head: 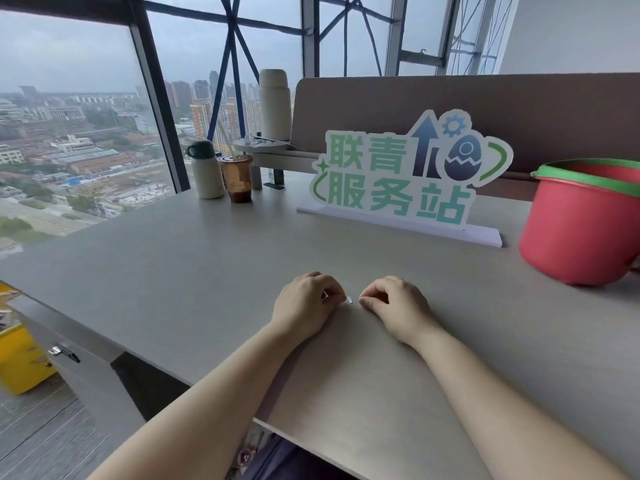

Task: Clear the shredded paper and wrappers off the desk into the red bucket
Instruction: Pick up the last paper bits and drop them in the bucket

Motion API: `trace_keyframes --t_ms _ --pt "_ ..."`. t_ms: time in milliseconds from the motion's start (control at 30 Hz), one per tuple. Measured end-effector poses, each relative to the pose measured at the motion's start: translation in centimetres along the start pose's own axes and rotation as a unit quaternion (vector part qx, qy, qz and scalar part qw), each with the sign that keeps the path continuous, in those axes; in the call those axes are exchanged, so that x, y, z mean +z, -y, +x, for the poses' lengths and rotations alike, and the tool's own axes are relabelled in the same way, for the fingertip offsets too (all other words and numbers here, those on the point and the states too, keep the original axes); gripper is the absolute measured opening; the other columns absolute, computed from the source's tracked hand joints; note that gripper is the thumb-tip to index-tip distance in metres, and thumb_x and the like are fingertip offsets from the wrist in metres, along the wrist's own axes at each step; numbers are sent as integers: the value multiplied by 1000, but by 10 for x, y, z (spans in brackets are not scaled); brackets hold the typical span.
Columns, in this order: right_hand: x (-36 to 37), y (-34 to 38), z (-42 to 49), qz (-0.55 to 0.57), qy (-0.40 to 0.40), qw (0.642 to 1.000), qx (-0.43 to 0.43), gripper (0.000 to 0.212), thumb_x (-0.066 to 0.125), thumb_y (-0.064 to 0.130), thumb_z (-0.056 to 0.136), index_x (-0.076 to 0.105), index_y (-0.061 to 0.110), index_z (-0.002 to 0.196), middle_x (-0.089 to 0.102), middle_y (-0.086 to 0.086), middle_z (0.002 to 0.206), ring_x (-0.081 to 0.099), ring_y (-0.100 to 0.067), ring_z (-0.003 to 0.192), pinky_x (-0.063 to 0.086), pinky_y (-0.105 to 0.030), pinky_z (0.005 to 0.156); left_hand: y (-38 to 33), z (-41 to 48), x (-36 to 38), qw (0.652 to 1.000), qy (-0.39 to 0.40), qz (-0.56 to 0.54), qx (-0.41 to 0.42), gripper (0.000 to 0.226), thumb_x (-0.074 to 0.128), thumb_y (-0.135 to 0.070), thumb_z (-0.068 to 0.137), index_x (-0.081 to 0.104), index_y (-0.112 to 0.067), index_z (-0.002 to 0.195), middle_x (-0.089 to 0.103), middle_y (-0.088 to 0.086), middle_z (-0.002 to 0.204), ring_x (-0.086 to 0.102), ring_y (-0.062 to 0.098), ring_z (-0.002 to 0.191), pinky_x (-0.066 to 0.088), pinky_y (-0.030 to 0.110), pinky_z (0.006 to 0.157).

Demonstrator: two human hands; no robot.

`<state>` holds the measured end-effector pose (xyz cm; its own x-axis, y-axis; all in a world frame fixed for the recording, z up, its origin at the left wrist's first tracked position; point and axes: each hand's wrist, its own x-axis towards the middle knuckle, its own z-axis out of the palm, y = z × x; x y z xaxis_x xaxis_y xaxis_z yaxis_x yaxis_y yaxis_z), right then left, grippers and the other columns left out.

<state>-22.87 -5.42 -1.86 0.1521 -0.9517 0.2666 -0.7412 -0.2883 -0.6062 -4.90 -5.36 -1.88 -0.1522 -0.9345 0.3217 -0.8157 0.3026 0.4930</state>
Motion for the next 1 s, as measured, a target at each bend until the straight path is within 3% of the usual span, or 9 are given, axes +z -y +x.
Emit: trace_keyframes --t_ms 133,400,733,1000 --pt "0 0 1 14 -1 1000 11 5 65 25 81 69 26 78 60 6 85 58 -16 88 46 -30 81 0 3 4 1000 -2 -17 7 4 63 -35 80 68 -35 80 61 -11 87 60 10 83 50 29 75" --pt "1 -1 2 8 0 1000 11 3 67 25 80 69 26 78 59 6 85 58 -16 88 46 -30 80 2 5 4 999 30 -27 23 16 63 -36 83 71 -39 96 62 -12 97 56 8 82 48 25 77" --pt "2 -1 3 3 -5 1000 12 5 65 25 81 70 25 79 58 8 83 57 -14 86 44 -27 78 -1 8 3 999 30 -31 0 7 65 -32 78 69 -38 79 58 -15 86 55 6 74 47 24 73" --pt "-1 2 0 26 -15 999 15 5 65 24 82 70 22 81 59 4 85 58 -16 87 46 -29 81 -7 5 2 999 19 20 20 10 55 -33 87 64 -30 89 58 -6 101 58 17 94 47 30 79"
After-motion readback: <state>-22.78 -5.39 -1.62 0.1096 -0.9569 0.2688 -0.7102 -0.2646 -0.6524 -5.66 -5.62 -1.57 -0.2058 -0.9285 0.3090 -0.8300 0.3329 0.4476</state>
